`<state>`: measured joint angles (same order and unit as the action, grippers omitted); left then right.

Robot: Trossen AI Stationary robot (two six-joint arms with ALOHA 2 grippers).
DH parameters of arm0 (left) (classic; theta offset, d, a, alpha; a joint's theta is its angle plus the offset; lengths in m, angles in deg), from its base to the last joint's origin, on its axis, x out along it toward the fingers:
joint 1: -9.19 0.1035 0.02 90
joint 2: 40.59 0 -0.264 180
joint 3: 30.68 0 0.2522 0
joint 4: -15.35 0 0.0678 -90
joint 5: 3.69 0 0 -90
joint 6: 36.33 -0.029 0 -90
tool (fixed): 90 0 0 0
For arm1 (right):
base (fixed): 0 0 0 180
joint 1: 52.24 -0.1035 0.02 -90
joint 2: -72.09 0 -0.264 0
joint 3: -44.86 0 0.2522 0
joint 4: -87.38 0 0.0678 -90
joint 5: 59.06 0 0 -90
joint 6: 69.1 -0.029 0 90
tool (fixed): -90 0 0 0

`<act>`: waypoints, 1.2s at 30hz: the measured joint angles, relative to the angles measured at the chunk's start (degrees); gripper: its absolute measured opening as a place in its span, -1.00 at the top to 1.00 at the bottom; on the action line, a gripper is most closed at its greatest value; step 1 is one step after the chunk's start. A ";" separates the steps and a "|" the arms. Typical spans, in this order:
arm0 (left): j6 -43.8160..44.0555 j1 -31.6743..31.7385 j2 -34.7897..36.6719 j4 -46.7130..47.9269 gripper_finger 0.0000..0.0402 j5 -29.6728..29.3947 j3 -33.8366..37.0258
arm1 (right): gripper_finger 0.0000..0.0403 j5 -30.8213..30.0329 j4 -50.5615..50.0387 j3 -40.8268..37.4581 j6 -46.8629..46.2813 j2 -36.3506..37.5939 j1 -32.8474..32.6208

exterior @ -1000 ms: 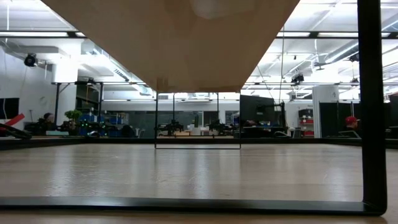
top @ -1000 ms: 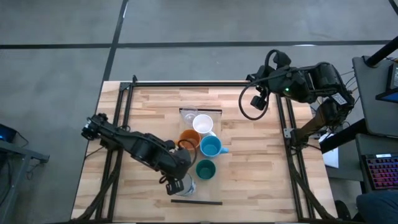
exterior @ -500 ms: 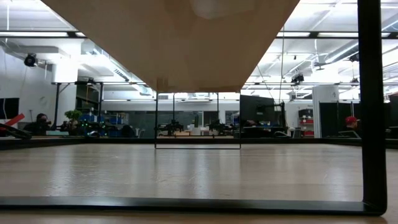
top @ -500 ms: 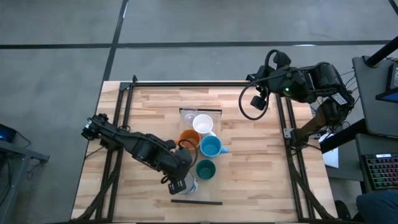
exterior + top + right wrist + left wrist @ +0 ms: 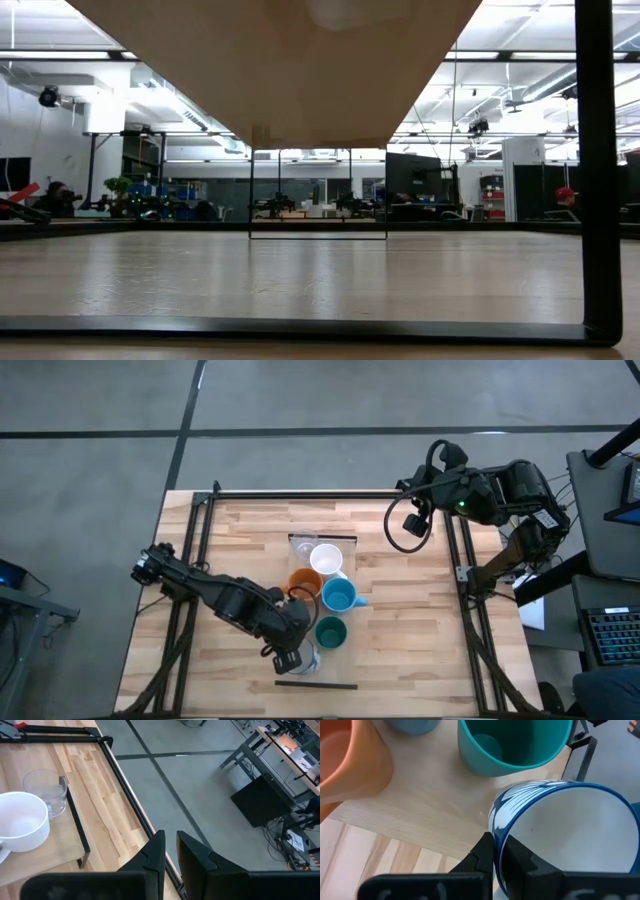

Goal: Stack small to large cups/mugs on shelf
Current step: Put the white and blue mug on the shelf

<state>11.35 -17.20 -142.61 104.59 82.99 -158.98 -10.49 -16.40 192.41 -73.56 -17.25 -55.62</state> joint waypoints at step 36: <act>-1.75 -0.10 -2.80 -6.34 0.89 4.91 1.20 | 0.80 0.58 0.00 0.00 0.02 0.02 -0.04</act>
<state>9.60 -17.29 -145.41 98.25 87.90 -157.78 -9.91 -16.40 192.41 -73.54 -17.23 -55.66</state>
